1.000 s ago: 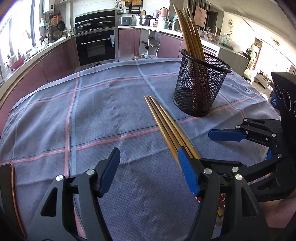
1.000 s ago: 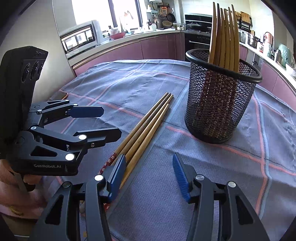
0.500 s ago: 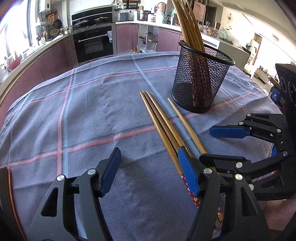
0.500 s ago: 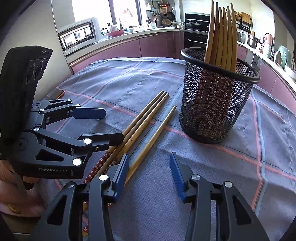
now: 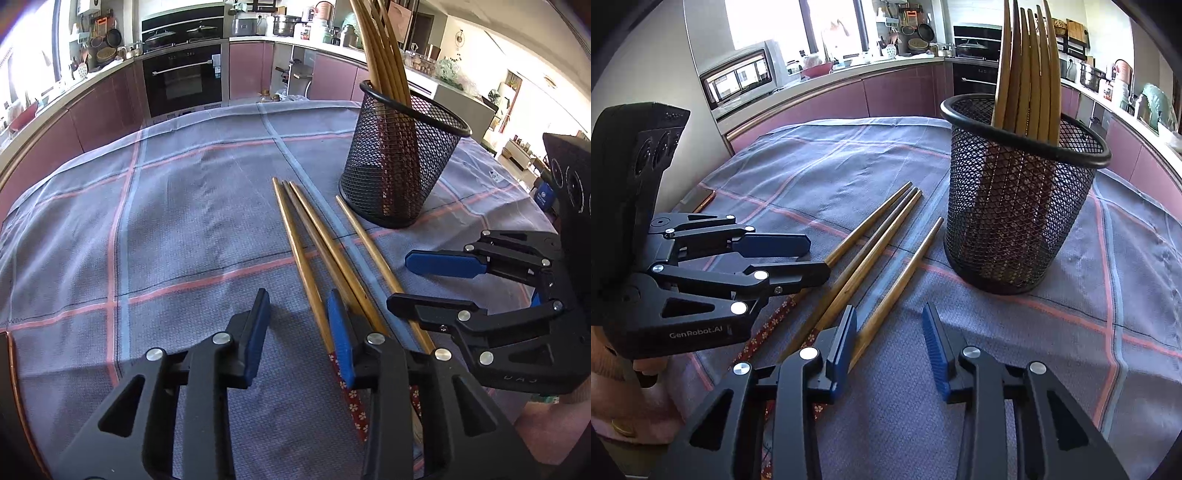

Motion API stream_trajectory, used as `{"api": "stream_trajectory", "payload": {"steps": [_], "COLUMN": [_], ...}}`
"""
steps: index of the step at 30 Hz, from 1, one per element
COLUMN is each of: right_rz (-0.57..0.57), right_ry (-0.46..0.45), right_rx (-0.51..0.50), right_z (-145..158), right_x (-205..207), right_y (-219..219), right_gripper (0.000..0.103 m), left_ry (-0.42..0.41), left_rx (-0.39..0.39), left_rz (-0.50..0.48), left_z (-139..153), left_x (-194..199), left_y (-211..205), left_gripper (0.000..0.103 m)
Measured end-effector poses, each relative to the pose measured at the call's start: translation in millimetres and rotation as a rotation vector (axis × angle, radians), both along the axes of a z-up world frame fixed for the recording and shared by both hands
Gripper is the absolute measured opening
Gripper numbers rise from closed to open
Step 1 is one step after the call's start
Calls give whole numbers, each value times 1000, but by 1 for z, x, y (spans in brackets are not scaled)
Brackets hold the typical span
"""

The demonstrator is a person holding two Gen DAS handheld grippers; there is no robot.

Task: Organize utensils
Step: 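Move both grippers down to the loose chopsticks on the cloth, then close the right gripper on a chopstick while the left gripper closes on another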

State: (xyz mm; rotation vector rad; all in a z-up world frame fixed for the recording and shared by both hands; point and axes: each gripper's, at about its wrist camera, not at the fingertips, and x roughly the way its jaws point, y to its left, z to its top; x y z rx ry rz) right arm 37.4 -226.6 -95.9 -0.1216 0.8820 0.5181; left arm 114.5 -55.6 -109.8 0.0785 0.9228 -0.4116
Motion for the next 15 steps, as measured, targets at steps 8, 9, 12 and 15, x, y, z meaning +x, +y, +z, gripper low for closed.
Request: {"api": "stream_trajectory", "payload": {"steps": [8,9,12,15], "right_rz": [-14,-15,-20,-24], "right_ry": [7,7,14,22], "right_rx": [20,23,37,54], "right_z": [0,0,-1,-1], "right_x": [5,6,7,8], "right_y": [-1,-1,-4,-6], "right_gripper": [25,24,15,12], "left_ry": [3,4,1,6], "left_rx": [-3,-3,0,-10], "left_rz": [17,18,14,15], "left_z": [-2,-2,-3,-4], "left_x": [8,9,9,9], "left_y": [-2,-3,-5,-5], "left_gripper": [27,26,21,13]}}
